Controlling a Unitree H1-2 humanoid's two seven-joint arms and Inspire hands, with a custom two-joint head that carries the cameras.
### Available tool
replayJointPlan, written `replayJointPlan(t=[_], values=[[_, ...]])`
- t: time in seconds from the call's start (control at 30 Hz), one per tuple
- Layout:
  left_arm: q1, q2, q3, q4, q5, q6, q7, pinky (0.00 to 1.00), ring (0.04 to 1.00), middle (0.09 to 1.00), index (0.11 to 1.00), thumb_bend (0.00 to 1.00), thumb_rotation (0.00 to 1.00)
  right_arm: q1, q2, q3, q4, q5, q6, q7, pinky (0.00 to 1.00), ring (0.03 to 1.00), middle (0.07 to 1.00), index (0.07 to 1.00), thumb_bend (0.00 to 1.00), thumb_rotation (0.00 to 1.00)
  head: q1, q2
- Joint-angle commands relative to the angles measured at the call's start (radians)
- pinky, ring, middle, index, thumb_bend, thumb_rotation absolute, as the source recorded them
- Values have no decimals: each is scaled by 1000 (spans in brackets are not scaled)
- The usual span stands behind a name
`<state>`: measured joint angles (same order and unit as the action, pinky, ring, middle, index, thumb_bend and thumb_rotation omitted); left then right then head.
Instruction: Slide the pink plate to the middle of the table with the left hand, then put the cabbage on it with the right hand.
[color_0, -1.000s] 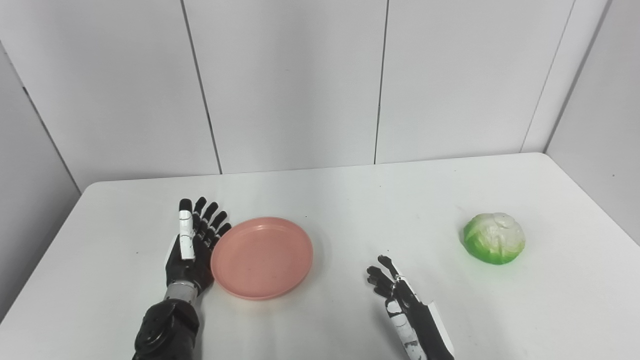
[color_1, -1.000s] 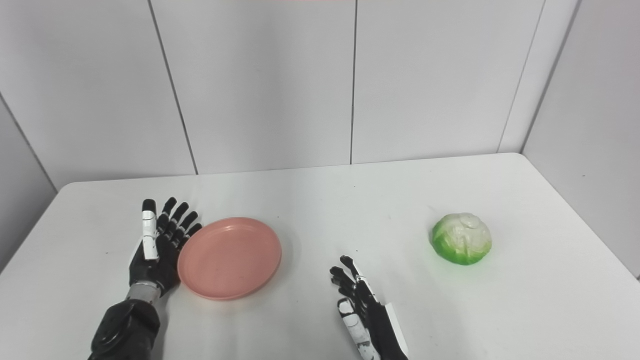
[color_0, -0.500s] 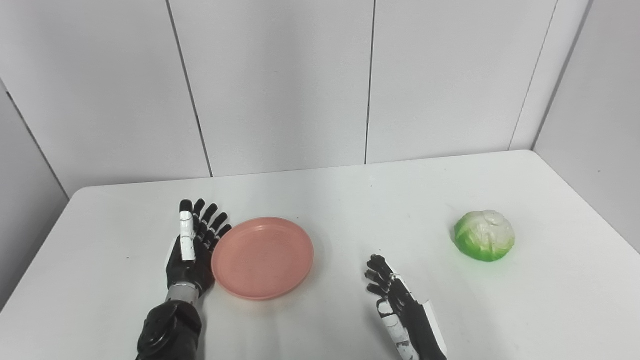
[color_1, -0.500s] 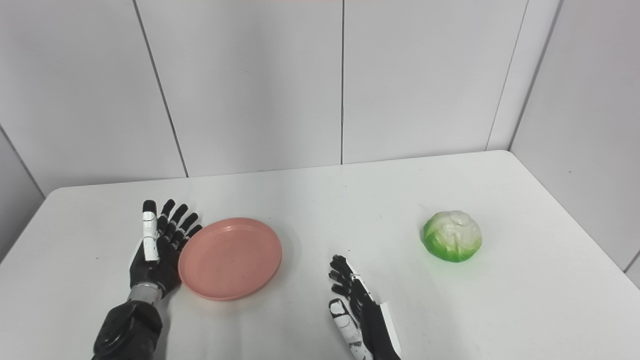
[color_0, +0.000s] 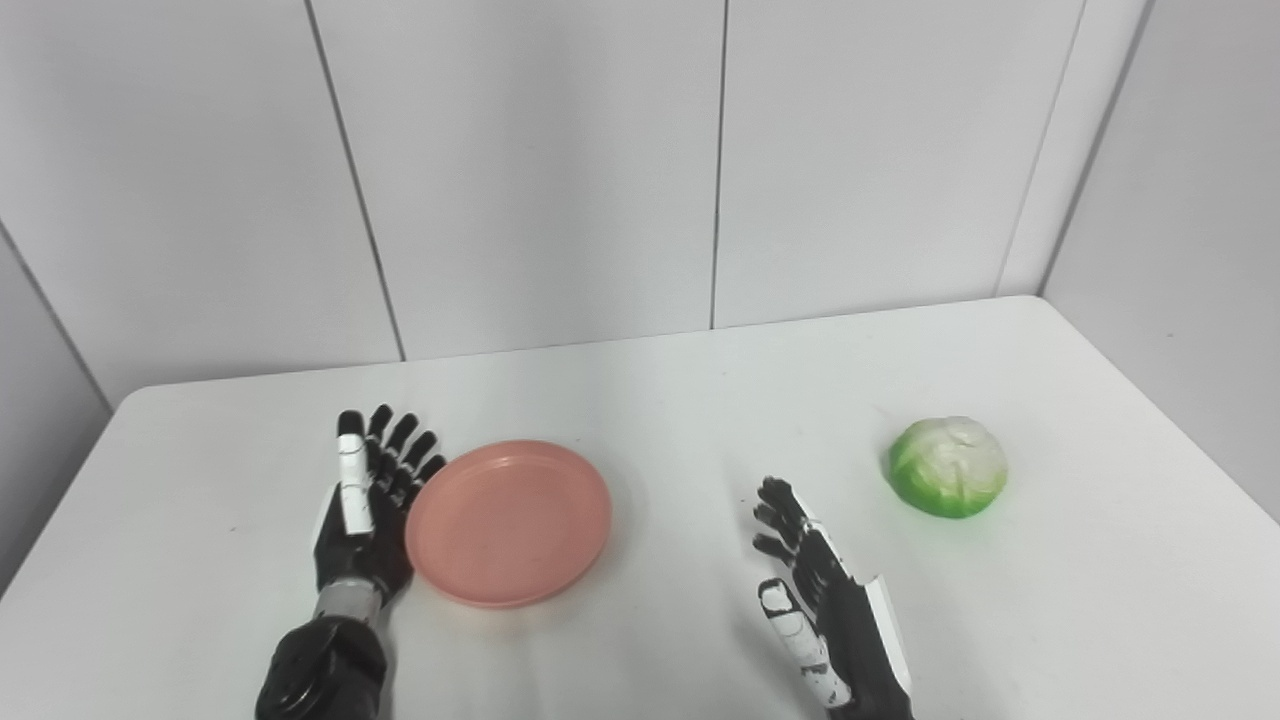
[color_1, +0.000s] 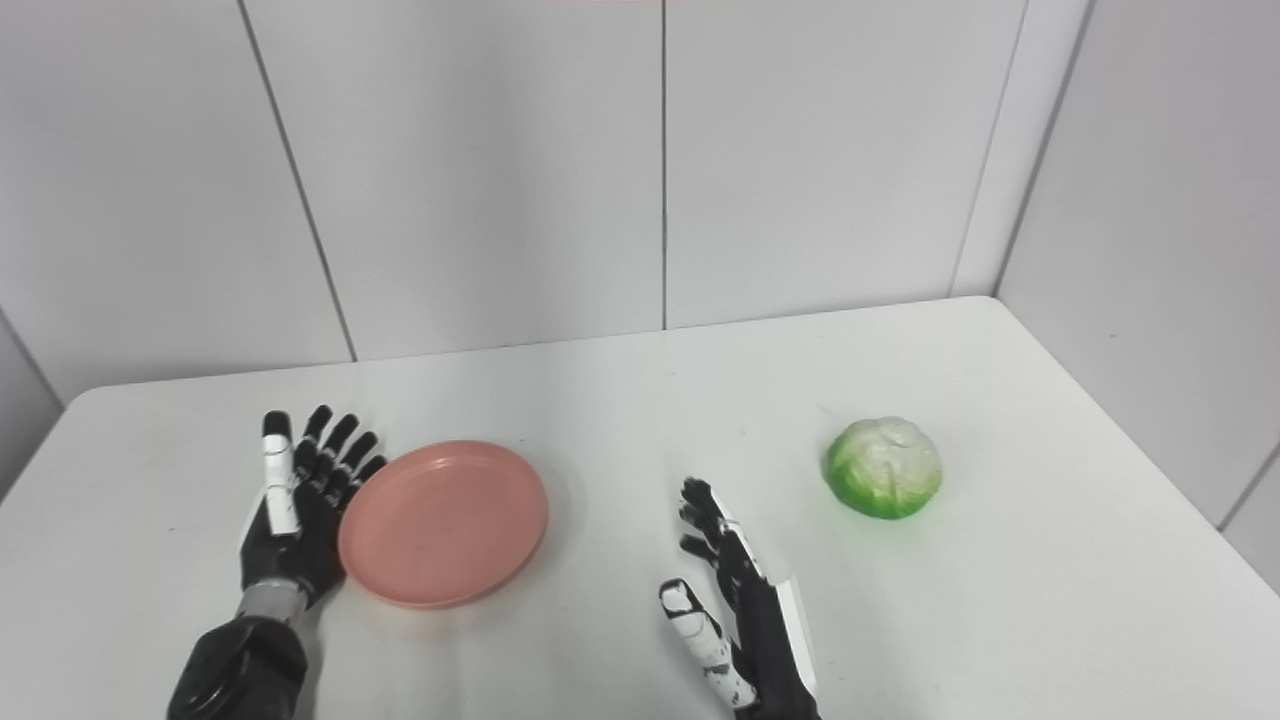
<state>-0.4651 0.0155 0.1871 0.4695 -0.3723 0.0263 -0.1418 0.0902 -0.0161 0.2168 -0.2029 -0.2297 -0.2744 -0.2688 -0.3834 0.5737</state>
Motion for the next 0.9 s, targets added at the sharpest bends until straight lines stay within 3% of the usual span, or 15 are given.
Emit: replayJointPlan(t=[0.0, 0.1, 0.17, 0.3, 0.5, 0.63, 0.87], values=[[-14, -1, -1, 12, 0, -13, -9, 919, 929, 969, 986, 847, 913, -12, 16, -37, -75, -65, 28, 7, 760, 842, 878, 871, 664, 884, -5, 0], [-10, -11, -3, 28, 0, -25, -14, 911, 915, 953, 965, 853, 908, -49, -38, -96, -155, -170, 117, 38, 720, 830, 873, 848, 762, 933, -6, -3], [-10, -19, 0, 38, -7, -29, -14, 916, 912, 947, 955, 856, 892, -75, -69, -139, -197, -231, 175, 64, 719, 825, 873, 852, 758, 937, -4, -5], [-4, -26, -5, 40, -1, -35, -12, 913, 907, 944, 952, 857, 881, -149, -164, -232, -218, -336, 210, 87, 691, 798, 852, 843, 767, 909, 4, -8], [7, -21, -3, 47, 3, -32, -13, 919, 912, 944, 967, 858, 885, -236, -277, -306, -218, -394, 266, 151, 693, 805, 854, 843, 816, 885, 8, -10], [16, -24, -1, 32, 3, -23, -11, 906, 907, 943, 960, 854, 871, -295, -358, -329, -178, -465, 280, 185, 629, 777, 846, 849, 825, 903, 13, -12], [25, -30, -11, 17, 13, -11, -5, 883, 905, 929, 956, 847, 878, -374, -456, -318, -113, -565, 336, 277, 672, 824, 884, 883, 848, 846, 17, -11]])
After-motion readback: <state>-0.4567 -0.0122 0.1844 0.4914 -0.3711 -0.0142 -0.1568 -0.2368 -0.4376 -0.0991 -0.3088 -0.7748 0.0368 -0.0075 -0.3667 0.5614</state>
